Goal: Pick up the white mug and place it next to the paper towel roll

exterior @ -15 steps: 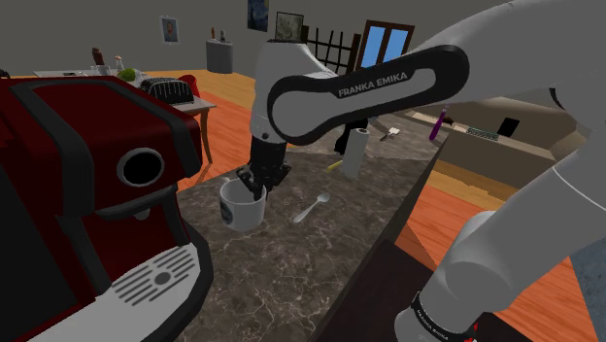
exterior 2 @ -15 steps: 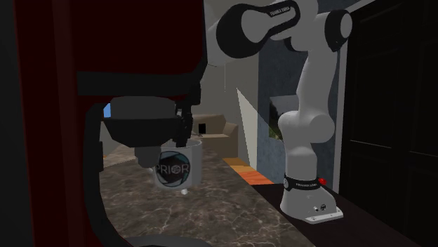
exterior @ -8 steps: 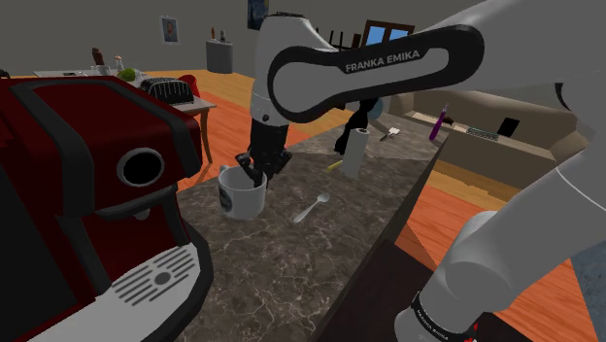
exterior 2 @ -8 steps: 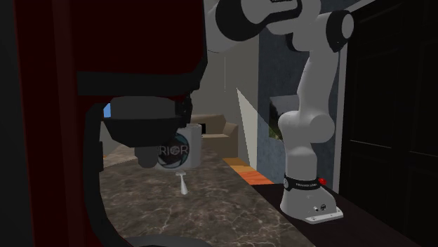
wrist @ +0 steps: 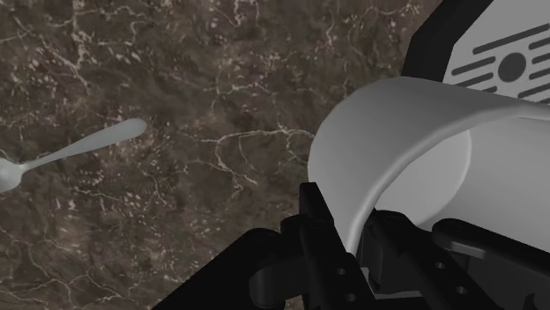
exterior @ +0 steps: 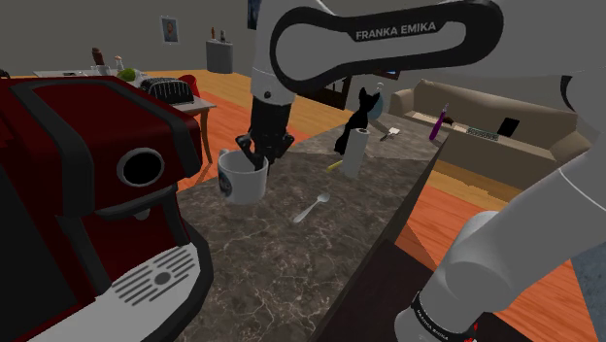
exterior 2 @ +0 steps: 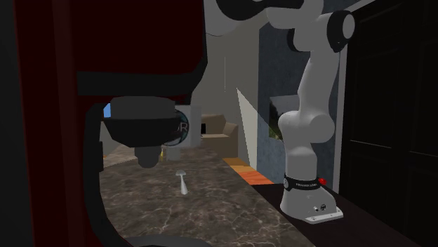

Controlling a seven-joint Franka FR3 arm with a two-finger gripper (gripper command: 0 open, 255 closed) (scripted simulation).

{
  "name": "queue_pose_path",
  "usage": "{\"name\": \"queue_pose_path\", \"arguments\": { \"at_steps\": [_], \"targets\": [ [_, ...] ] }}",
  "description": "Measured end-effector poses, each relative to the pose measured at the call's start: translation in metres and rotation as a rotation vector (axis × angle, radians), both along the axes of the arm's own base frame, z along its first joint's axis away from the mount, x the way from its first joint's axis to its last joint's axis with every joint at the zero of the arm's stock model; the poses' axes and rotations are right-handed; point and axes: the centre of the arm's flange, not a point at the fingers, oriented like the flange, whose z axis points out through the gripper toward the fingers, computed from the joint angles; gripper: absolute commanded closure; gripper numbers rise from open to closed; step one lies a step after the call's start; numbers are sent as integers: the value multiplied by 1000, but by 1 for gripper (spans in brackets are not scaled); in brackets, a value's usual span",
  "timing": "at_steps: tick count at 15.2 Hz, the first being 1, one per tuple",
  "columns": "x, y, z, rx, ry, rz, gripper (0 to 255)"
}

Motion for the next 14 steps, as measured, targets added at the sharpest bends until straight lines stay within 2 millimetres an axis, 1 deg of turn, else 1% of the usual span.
{"name": "queue_pose_path", "arguments": {
  "at_steps": [14],
  "targets": [
    [-1, 0, 74, 0, 0, 0, 255]
  ]
}}
